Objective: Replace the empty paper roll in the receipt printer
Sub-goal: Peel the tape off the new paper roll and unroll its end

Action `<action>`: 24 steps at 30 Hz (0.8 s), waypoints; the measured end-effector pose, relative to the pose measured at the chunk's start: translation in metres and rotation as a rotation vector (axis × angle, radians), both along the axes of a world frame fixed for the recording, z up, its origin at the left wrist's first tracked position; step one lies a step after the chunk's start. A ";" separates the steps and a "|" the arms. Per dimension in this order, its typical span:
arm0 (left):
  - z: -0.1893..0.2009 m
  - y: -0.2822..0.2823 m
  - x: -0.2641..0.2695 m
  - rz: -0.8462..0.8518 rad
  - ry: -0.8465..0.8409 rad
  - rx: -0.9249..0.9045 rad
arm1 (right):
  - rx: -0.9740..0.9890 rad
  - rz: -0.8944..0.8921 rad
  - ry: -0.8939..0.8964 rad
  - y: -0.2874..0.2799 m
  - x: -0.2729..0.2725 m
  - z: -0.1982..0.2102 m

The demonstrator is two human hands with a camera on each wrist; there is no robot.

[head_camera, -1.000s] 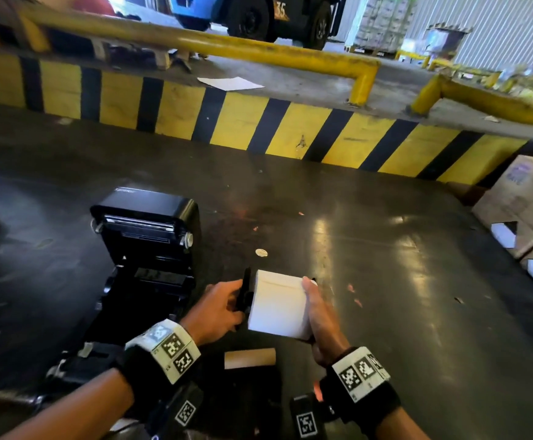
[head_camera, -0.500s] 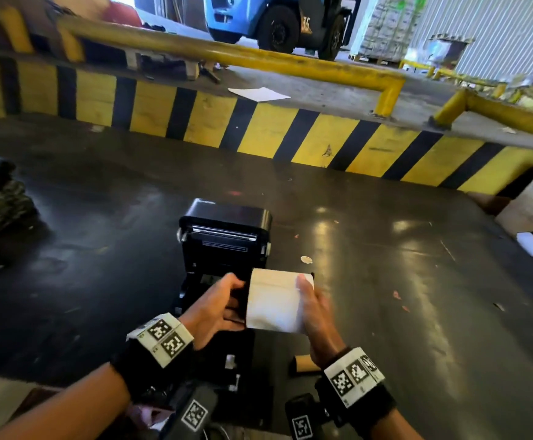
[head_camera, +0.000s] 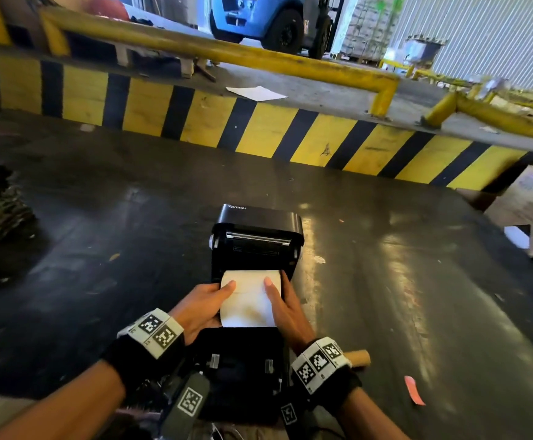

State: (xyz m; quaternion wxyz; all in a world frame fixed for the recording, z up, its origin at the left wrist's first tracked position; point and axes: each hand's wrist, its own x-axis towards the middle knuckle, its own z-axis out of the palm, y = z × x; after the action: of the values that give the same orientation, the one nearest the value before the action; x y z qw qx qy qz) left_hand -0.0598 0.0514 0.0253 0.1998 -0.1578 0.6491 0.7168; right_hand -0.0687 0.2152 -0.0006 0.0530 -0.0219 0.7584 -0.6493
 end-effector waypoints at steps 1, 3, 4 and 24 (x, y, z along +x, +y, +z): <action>-0.002 0.000 -0.001 -0.002 -0.001 0.000 | 0.047 0.017 -0.003 0.001 0.000 -0.003; -0.007 -0.001 -0.003 -0.014 -0.001 -0.021 | 0.194 0.036 0.001 0.004 -0.004 -0.019; -0.010 -0.001 -0.005 -0.021 -0.002 -0.041 | 0.260 0.062 0.001 0.006 -0.007 -0.028; -0.055 -0.007 -0.010 -0.252 0.132 -0.573 | 0.670 0.204 -0.188 0.026 0.003 -0.061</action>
State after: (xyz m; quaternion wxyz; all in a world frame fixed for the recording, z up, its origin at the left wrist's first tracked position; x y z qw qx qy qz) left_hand -0.0693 0.0445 -0.0297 0.1920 -0.0792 0.8506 0.4830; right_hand -0.0657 0.2413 -0.0616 0.1913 -0.0190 0.9147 -0.3554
